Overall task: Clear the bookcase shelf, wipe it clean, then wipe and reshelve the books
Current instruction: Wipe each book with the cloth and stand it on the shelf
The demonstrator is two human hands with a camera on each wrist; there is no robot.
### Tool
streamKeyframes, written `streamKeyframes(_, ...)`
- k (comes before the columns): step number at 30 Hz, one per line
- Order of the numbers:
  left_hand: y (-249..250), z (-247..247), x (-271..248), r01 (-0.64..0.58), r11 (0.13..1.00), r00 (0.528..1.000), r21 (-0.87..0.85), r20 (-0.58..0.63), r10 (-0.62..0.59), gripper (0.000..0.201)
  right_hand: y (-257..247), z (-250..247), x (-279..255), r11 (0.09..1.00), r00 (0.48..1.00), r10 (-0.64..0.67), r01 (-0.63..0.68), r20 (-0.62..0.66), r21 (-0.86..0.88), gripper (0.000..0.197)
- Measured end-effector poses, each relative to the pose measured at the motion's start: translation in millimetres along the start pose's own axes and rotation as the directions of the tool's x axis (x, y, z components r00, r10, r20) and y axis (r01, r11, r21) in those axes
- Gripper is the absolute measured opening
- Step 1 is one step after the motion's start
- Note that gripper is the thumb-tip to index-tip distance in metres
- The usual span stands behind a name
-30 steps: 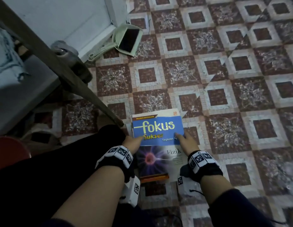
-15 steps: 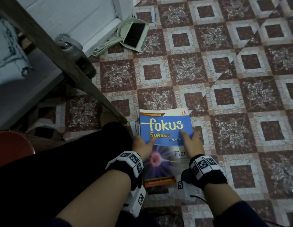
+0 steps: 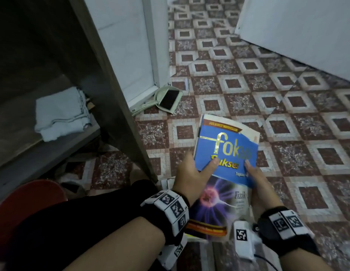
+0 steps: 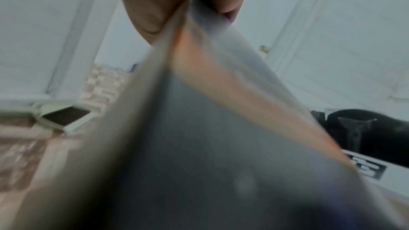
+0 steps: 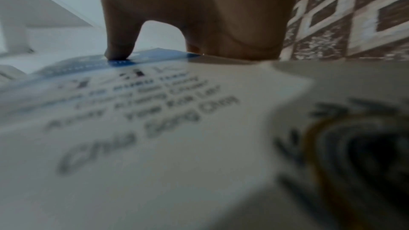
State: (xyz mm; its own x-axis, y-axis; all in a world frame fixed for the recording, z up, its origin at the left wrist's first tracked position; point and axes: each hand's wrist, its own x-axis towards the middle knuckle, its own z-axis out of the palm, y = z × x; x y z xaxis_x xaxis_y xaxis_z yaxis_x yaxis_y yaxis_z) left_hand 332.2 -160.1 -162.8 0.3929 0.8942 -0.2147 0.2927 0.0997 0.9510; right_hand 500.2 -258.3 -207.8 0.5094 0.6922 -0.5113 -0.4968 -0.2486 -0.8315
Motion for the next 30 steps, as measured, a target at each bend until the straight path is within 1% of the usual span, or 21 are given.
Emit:
streamKeyframes(1, 16, -3, -2, -0.051, 0.999, 0.999, -0.012, 0.013, 0.051, 0.032, -13, 2, -5, 0.998, 0.999, -0.035, 0.034, 0.032, 0.047, 0.060)
streamKeyframes(2, 30, -8, -4, -0.089, 0.996, 0.996, -0.018, 0.012, 0.089, 0.036, -28, 7, -11, 0.994, 0.995, -0.086, 0.082, 0.054, 0.071, 0.057)
streamKeyframes(4, 58, -23, -10, -0.161, 0.986, 0.987, -0.041, -0.022, 0.160, 0.051, -60, 19, -30, 0.979, 0.975, -0.204, 0.200, 0.087, 0.048, 0.046)
streamKeyframes(5, 71, -32, -14, -0.199, 0.978, 0.979, -0.064, -0.047, 0.197, 0.056, -77, 27, -42, 0.965, 0.961, -0.261, 0.261, 0.090, 0.022, 0.045)
streamKeyframes(6, 81, -43, -19, -0.245, 0.966, 0.968, -0.087, -0.074, 0.239, 0.057, -91, 36, -54, 0.945, 0.939, -0.326, 0.328, 0.106, -0.005, 0.047)
streamKeyframes(8, 101, -68, -32, -0.324, 0.939, 0.942, -0.111, -0.133, 0.309, 0.048, -115, 58, -82, 0.881, 0.877, -0.449, 0.467, 0.172, -0.081, 0.053)
streamKeyframes(9, 109, -82, -39, -0.352, 0.929, 0.929, -0.115, -0.168, 0.331, 0.045, -125, 71, -97, 0.839, 0.839, -0.505, 0.532, 0.202, -0.115, 0.050)
streamKeyframes(10, 116, -97, -47, -0.379, 0.918, 0.913, -0.119, -0.211, 0.350, 0.045, -134, 84, -112, 0.801, 0.804, -0.546, 0.583, 0.236, -0.132, 0.042)
streamKeyframes(12, 126, -130, -64, -0.433, 0.894, 0.874, -0.118, -0.297, 0.384, 0.053, -146, 112, -141, 0.730, 0.731, -0.612, 0.669, 0.303, -0.140, 0.027)
streamKeyframes(14, 130, -165, -83, -0.471, 0.874, 0.841, -0.118, -0.358, 0.405, 0.054, -153, 143, -168, 0.663, 0.653, -0.650, 0.737, 0.390, -0.129, 0.026)
streamKeyframes(16, 131, -199, -102, -0.484, 0.866, 0.814, -0.126, -0.427, 0.393, 0.051, -155, 178, -185, 0.637, 0.598, -0.633, 0.764, 0.492, -0.108, 0.029)
streamKeyframes(18, 127, -235, -120, -0.485, 0.863, 0.792, -0.141, -0.489, 0.365, 0.044, -151, 216, -190, 0.640, 0.555, -0.594, 0.764, 0.583, -0.075, 0.030)
streamKeyframes(20, 117, -270, -133, -0.473, 0.864, 0.776, -0.170, -0.544, 0.317, 0.041, -145, 260, -190, 0.648, 0.538, -0.525, 0.755, 0.660, -0.100, 0.036)
streamKeyframes(22, 100, -301, -138, -0.441, 0.877, 0.763, -0.190, -0.594, 0.255, 0.038, -132, 305, -180, 0.684, 0.563, -0.423, 0.713, 0.710, -0.158, 0.038)
streamKeyframes(23, 88, -317, -137, -0.416, 0.887, 0.751, -0.203, -0.626, 0.209, 0.033, -124, 329, -170, 0.686, 0.578, -0.368, 0.697, 0.729, -0.207, 0.038)
streamKeyframes(25, 63, -342, -132, -0.351, 0.904, 0.729, -0.244, -0.677, 0.100, 0.027, -107, 373, -148, 0.678, 0.595, -0.234, 0.667, 0.769, -0.309, 0.039)
streamKeyframes(26, 49, -357, -127, -0.318, 0.915, 0.713, -0.250, -0.699, 0.056, 0.025, -96, 397, -136, 0.689, 0.601, -0.163, 0.637, 0.782, -0.346, 0.038)
streamKeyframes(29, 9, -391, -108, -0.241, 0.939, 0.687, -0.247, -0.726, -0.014, 0.017, -62, 450, -107, 0.713, 0.639, -0.010, 0.544, 0.769, -0.443, 0.028)
streamKeyframes(30, -3, -399, -101, -0.199, 0.947, 0.684, -0.251, -0.728, -0.049, 0.018, -49, 464, -96, 0.712, 0.656, 0.025, 0.518, 0.754, -0.474, 0.028)
